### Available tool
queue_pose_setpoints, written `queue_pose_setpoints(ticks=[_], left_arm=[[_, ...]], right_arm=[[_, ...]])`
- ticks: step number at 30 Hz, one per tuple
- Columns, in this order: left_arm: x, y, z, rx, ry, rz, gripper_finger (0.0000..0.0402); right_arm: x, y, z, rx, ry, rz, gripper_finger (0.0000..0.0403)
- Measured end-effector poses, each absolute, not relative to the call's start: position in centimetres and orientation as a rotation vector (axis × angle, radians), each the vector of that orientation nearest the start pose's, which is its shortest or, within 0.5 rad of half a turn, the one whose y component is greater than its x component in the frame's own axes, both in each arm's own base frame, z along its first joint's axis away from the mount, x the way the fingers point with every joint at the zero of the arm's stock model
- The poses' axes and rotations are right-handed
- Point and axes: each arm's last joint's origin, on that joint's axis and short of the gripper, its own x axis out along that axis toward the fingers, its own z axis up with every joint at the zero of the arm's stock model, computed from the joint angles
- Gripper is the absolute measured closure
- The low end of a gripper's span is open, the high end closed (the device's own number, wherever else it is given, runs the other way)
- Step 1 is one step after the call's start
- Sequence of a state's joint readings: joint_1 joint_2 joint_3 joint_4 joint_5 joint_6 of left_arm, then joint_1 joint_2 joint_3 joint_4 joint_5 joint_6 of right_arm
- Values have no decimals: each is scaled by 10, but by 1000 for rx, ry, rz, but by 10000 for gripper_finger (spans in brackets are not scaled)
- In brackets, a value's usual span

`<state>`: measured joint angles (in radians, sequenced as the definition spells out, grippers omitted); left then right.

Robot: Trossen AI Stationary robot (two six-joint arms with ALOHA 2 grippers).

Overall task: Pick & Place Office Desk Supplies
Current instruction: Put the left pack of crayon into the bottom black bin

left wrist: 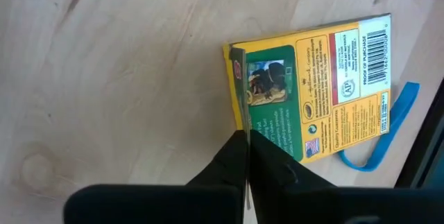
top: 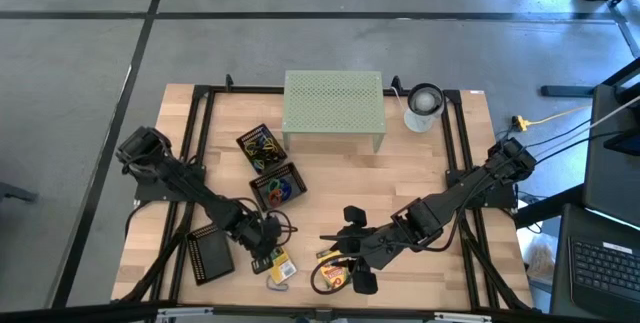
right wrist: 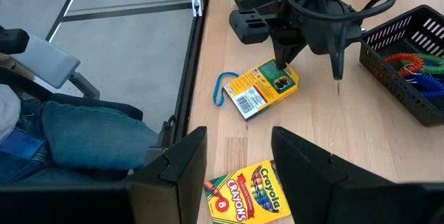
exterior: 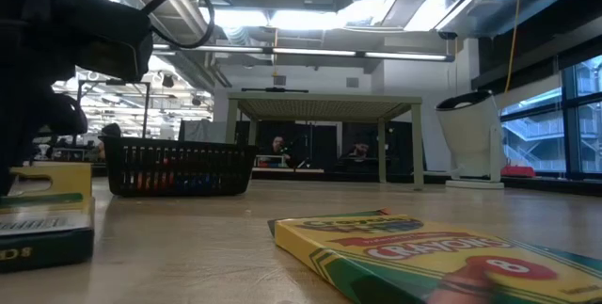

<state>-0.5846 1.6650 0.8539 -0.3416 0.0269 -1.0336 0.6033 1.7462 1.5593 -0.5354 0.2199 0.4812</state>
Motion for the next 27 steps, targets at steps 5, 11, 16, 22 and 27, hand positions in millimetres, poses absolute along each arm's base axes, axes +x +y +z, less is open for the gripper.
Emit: queue_pose_setpoints(ticks=[5,11,16,22,27], left_arm=[[246,-162,150,-590,1251,56,399],[242,-157,175,-590,1138,39,400],[236,-149,204,-547,968,44,400],[225,-135,240,-440,737,81,399],[214,-125,266,-342,567,103,399]], right_arm=[[325,216,313,165,732,198,238],[325,216,313,165,732,197,238],[325,216,313,165,733,197,238],[325,216,313,162,733,198,238],[324,216,313,142,732,206,238]])
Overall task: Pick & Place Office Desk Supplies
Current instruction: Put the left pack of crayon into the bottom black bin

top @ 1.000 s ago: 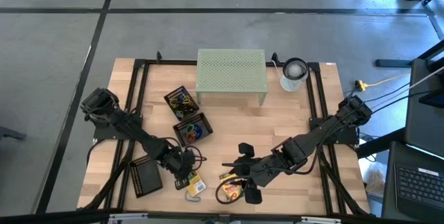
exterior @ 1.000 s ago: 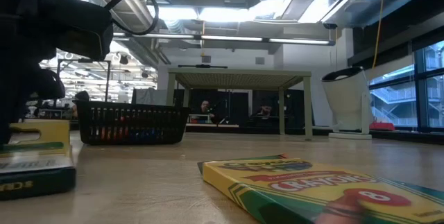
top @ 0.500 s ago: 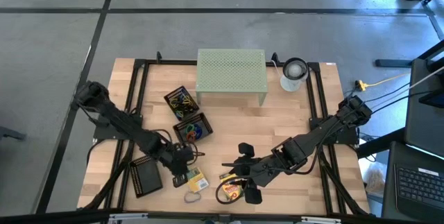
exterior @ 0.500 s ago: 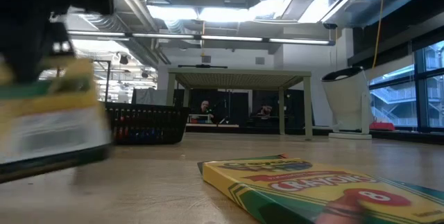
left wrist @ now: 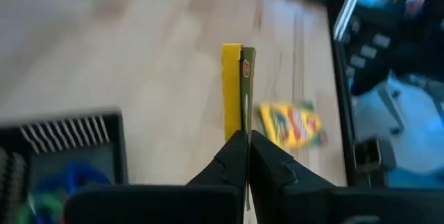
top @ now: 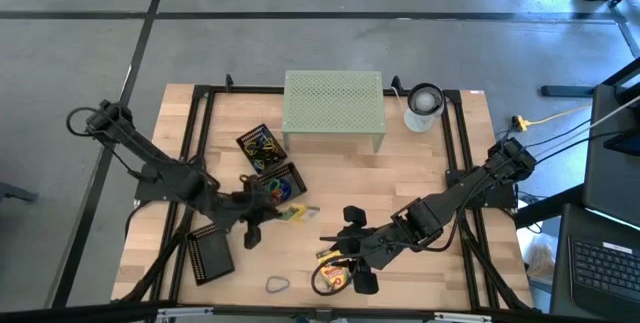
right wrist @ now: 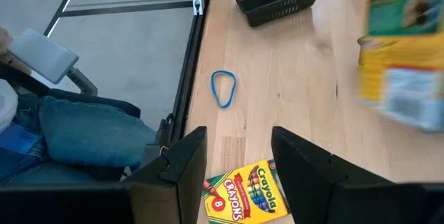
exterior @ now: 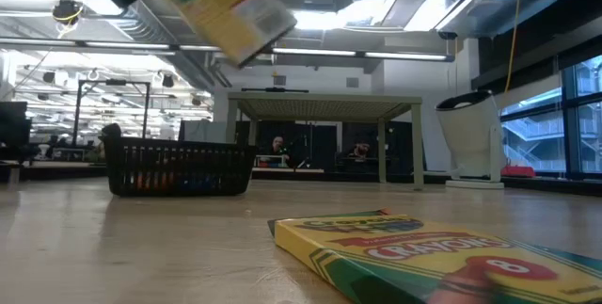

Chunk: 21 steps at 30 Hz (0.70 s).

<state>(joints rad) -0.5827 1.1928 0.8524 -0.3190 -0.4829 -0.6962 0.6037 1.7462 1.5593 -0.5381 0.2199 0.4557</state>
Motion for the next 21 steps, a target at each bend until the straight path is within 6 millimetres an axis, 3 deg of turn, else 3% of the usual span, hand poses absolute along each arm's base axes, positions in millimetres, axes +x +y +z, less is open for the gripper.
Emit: queue_pose_setpoints(ticks=[11,17,21], left_arm=[[209,-118,303,-197,301,71,400],[210,-119,306,-170,276,49,399],[208,-120,298,-249,370,-7,399]], right_arm=[[325,215,313,100,710,167,238],[325,215,313,91,706,164,238],[325,215,313,91,707,165,238]])
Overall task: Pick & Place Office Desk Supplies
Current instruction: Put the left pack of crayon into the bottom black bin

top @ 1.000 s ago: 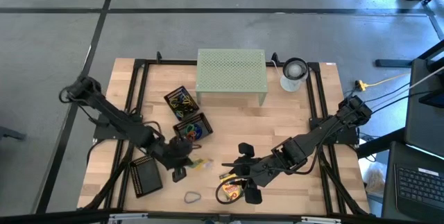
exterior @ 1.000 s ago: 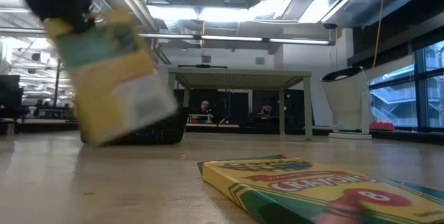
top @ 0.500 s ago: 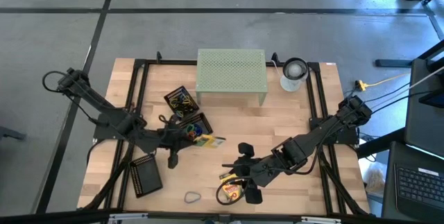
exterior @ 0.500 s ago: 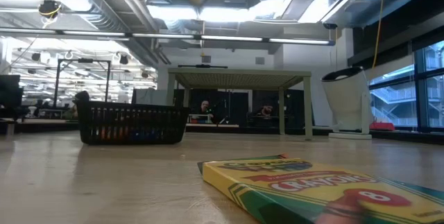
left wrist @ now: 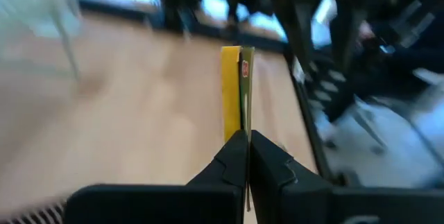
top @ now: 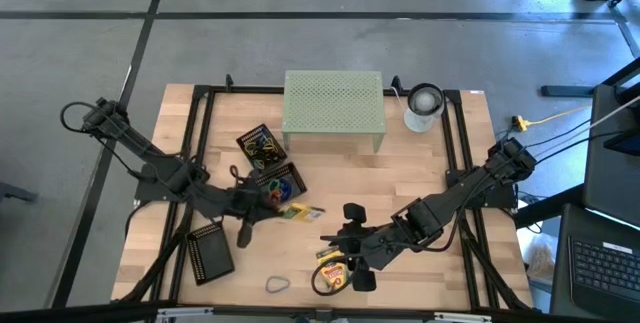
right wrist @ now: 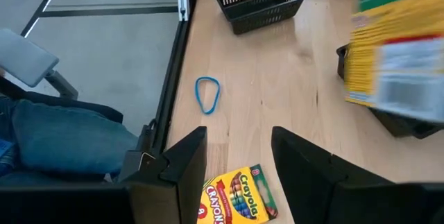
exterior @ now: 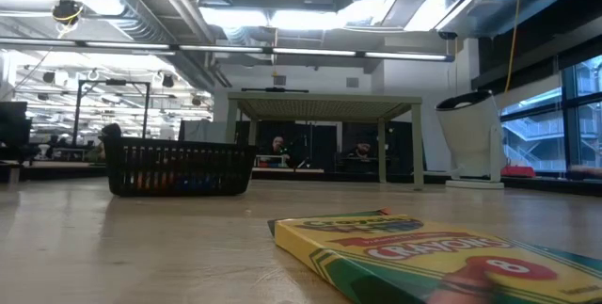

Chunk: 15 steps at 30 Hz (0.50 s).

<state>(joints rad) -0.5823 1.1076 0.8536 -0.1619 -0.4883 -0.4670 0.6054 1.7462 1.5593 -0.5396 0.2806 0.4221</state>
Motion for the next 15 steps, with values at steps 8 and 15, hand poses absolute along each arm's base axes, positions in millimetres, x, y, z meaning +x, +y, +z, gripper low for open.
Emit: queue_pose_setpoints(ticks=[8,15], left_arm=[[190,-121,283,-547,724,-160,399],[162,-114,283,-729,940,-133,399]], right_arm=[[323,217,313,67,705,178,238],[324,217,313,67,704,178,238]])
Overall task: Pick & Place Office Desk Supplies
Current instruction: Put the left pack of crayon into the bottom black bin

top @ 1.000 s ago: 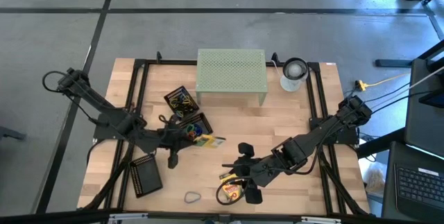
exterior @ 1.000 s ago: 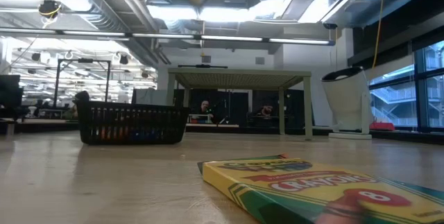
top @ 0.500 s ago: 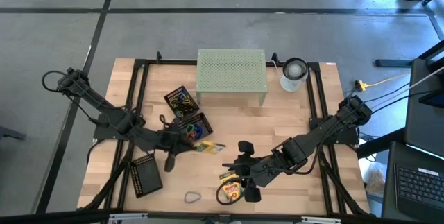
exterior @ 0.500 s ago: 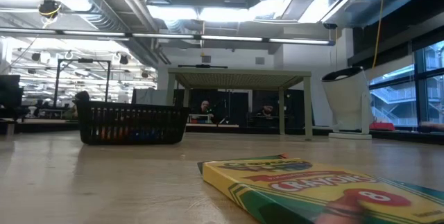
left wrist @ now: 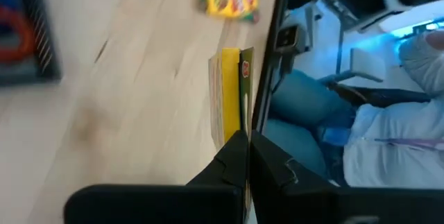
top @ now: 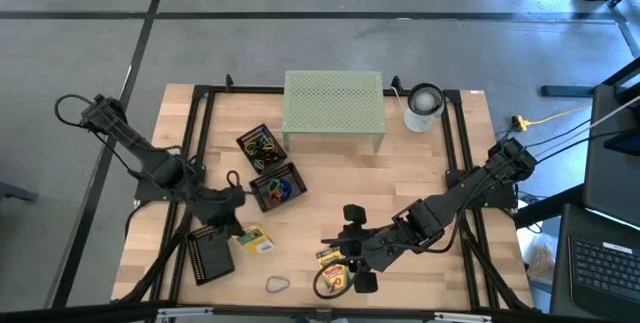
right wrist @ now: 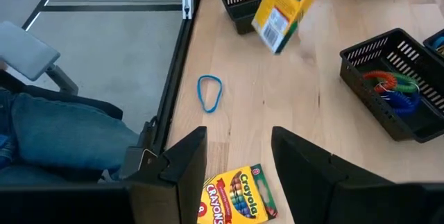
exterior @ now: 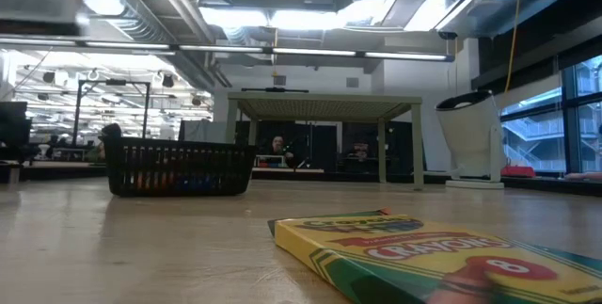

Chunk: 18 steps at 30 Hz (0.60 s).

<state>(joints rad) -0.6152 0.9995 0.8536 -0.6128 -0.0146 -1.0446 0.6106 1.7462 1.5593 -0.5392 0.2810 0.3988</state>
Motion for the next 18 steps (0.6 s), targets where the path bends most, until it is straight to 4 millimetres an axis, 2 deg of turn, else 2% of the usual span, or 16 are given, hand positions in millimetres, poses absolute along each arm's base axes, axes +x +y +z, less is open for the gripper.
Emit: queue_pose_setpoints(ticks=[8,14,18], left_arm=[[121,-109,288,-833,1106,-102,399],[95,-113,280,-839,1287,1,399],[87,-118,273,-811,1372,94,398]], right_arm=[[325,216,313,55,688,129,238],[329,219,302,42,716,130,238],[331,220,299,40,722,127,238]])
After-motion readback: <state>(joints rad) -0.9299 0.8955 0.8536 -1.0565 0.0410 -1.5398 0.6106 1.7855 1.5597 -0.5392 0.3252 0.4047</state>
